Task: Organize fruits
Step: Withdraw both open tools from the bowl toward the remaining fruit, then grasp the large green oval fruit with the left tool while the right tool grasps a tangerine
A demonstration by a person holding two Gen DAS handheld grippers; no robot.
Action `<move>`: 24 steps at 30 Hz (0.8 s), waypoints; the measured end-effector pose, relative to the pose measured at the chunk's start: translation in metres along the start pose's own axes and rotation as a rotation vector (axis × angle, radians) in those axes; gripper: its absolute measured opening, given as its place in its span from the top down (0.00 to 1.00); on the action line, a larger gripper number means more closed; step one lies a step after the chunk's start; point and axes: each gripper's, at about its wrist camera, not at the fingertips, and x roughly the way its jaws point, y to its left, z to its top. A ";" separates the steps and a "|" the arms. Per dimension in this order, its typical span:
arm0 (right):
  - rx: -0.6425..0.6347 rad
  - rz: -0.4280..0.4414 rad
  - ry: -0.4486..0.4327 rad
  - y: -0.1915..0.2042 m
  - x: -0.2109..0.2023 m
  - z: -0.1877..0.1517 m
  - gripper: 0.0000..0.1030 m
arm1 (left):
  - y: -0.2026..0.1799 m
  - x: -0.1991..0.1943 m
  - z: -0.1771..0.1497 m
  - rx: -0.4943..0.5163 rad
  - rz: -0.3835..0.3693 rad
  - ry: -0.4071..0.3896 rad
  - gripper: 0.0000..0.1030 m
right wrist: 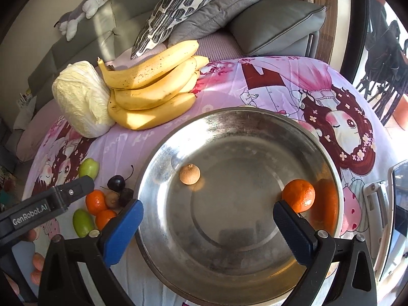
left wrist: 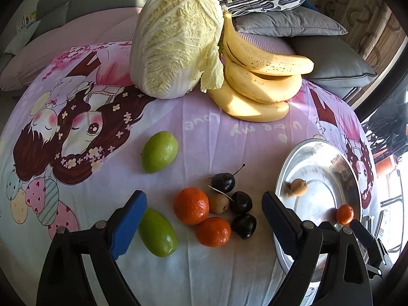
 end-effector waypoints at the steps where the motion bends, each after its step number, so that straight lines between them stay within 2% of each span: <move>1: -0.002 0.001 0.010 0.002 0.001 -0.001 0.00 | 0.001 -0.001 0.000 -0.003 -0.004 -0.001 0.11; 5: -0.038 -0.011 0.026 0.011 0.002 -0.006 0.00 | 0.005 -0.005 0.003 0.010 0.002 -0.017 0.11; 8: -0.067 -0.014 0.006 0.017 -0.004 -0.008 0.00 | 0.012 -0.008 0.005 0.009 0.010 -0.027 0.11; 15: -0.048 0.050 0.005 0.022 -0.014 -0.008 0.00 | 0.034 -0.010 0.008 -0.027 0.013 -0.032 0.11; 19: -0.085 0.004 0.028 0.034 -0.014 -0.010 0.00 | 0.044 -0.007 0.008 -0.033 0.009 -0.016 0.11; 24: -0.097 0.060 0.096 0.044 -0.005 -0.010 0.00 | 0.063 -0.005 0.007 -0.092 -0.016 -0.005 0.11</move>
